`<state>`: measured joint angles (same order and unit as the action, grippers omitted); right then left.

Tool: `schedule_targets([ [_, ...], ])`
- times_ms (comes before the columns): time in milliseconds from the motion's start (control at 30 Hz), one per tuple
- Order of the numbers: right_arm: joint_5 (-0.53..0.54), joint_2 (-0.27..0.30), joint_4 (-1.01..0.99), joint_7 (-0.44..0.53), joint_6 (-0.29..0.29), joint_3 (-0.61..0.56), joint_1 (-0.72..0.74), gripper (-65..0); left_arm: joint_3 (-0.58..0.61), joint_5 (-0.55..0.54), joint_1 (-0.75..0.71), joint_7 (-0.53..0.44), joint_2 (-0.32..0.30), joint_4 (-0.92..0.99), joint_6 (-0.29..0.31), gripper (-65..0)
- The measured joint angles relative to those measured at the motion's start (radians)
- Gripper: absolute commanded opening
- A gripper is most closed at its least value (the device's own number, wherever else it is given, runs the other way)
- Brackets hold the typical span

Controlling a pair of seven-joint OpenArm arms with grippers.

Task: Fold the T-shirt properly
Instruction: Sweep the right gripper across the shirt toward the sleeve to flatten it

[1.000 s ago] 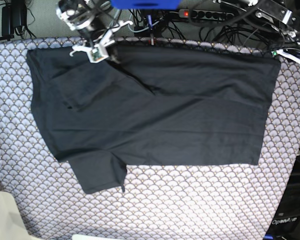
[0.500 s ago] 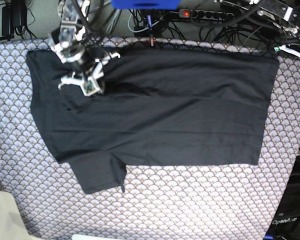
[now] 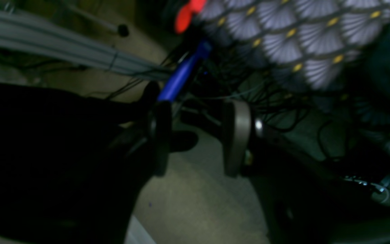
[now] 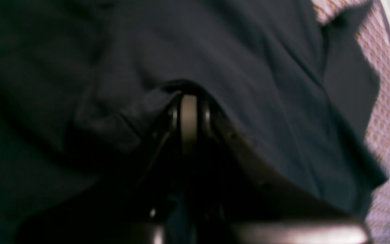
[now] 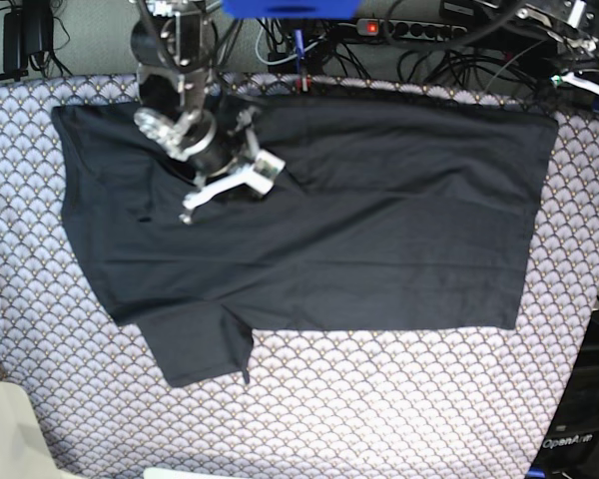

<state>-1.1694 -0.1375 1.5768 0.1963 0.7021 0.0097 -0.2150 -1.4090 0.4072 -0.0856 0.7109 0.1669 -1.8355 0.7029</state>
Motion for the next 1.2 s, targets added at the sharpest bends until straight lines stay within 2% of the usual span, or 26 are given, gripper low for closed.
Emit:
schedule_targets([
  [67, -0.074, -0.001, -0.002, 0.042, 0.000, -0.006, -0.019, -65.0, 0.003, -0.005, 0.002, -0.004, 0.000, 0.000, 0.002, -41.1],
  [167, -0.129, 0.005, -0.002, 0.087, 0.000, 0.000, -0.021, -65.0, 0.003, -0.006, 0.000, -0.004, 0.000, 0.000, 0.000, -41.1],
  [367, -0.114, 0.079, -0.002, 0.108, 0.000, 0.022, -0.014, -65.0, 0.001, -0.007, -0.016, -0.003, 0.000, 0.000, 0.001, -41.1],
  [600, -0.125, 0.079, 0.001, 0.090, 0.005, 0.107, 0.036, -65.0, 0.008, -0.007, -0.011, -0.004, 0.000, 0.001, 0.001, -41.1],
  [700, -0.086, 0.084, 0.024, 0.087, 0.006, 0.150, 0.075, -65.0, 0.008, -0.007, -0.011, -0.004, -0.001, 0.001, 0.000, -41.1],
  [867, -0.075, 0.082, 0.051, 0.081, 0.004, 0.153, 0.129, -65.0, 0.009, -0.008, -0.008, -0.004, 0.000, 0.001, 0.000, -41.1],
  [1033, -0.074, 0.052, 0.103, 0.081, 0.006, 0.153, 0.132, -65.0, 0.010, -0.008, -0.008, -0.004, 0.000, 0.002, 0.001, -41.1],
  [1200, -0.073, 0.053, 0.164, 0.087, 0.007, 0.152, 0.129, -65.0, 0.010, -0.008, -0.008, -0.003, -0.005, 0.002, 0.002, -41.1],
])
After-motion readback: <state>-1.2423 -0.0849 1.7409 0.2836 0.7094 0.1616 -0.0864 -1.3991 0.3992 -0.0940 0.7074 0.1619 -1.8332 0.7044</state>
